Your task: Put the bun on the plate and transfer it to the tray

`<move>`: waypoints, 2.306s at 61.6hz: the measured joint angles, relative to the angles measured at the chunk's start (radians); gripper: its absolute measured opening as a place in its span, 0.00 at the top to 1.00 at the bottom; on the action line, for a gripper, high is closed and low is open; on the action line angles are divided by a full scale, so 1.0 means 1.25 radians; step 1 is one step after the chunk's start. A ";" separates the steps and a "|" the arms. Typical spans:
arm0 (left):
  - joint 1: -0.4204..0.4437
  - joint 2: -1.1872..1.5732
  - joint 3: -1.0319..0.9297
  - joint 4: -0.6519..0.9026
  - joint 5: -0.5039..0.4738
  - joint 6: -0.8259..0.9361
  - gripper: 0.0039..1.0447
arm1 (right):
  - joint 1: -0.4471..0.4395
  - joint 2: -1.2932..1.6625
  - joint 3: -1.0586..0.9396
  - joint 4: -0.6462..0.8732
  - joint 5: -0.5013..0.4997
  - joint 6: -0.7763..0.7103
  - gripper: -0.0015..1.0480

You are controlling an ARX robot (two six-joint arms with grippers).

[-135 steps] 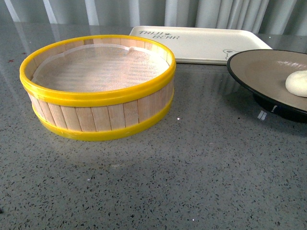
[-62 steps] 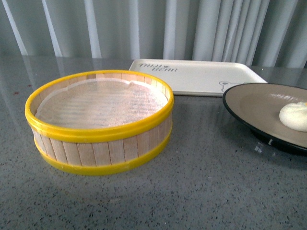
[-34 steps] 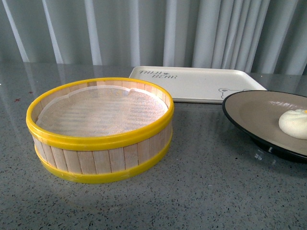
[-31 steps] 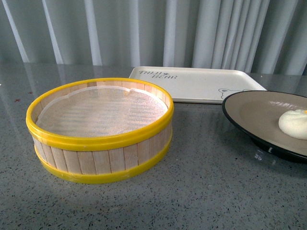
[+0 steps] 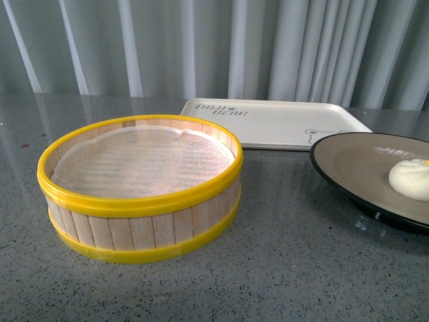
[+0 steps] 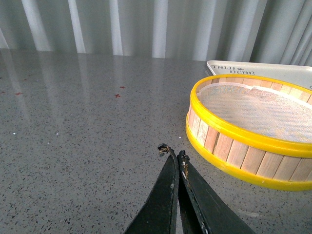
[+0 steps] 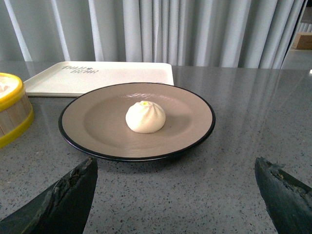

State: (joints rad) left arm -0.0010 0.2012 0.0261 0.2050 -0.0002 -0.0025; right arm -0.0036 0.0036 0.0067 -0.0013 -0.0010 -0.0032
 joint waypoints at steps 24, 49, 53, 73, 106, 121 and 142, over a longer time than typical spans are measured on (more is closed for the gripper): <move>0.000 -0.157 0.000 -0.163 0.000 0.000 0.96 | 0.000 0.000 0.000 0.000 0.000 0.000 0.08; 0.000 -0.158 0.000 -0.164 0.000 -0.001 0.30 | 0.000 0.000 0.000 0.000 0.000 0.000 0.08; 0.000 -0.158 0.000 -0.164 0.000 -0.001 0.16 | 0.000 0.000 0.000 0.000 0.000 0.000 0.08; 0.000 -0.158 0.000 -0.164 0.000 0.000 0.06 | 0.013 0.248 0.018 0.382 0.063 -0.256 0.08; 0.000 -0.158 0.000 -0.164 0.000 0.000 0.06 | -0.219 0.889 0.329 0.382 -0.309 0.601 0.08; 0.000 -0.158 0.000 -0.164 0.000 0.000 0.06 | -0.328 0.919 0.309 0.369 -0.407 0.822 0.08; 0.000 -0.158 0.000 -0.164 0.000 0.000 0.06 | -0.309 1.037 0.339 0.405 -0.410 0.916 0.08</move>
State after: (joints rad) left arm -0.0010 0.0036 0.0261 0.0006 -0.0002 -0.0025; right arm -0.3897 1.3003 0.4309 0.5053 -0.5129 1.1412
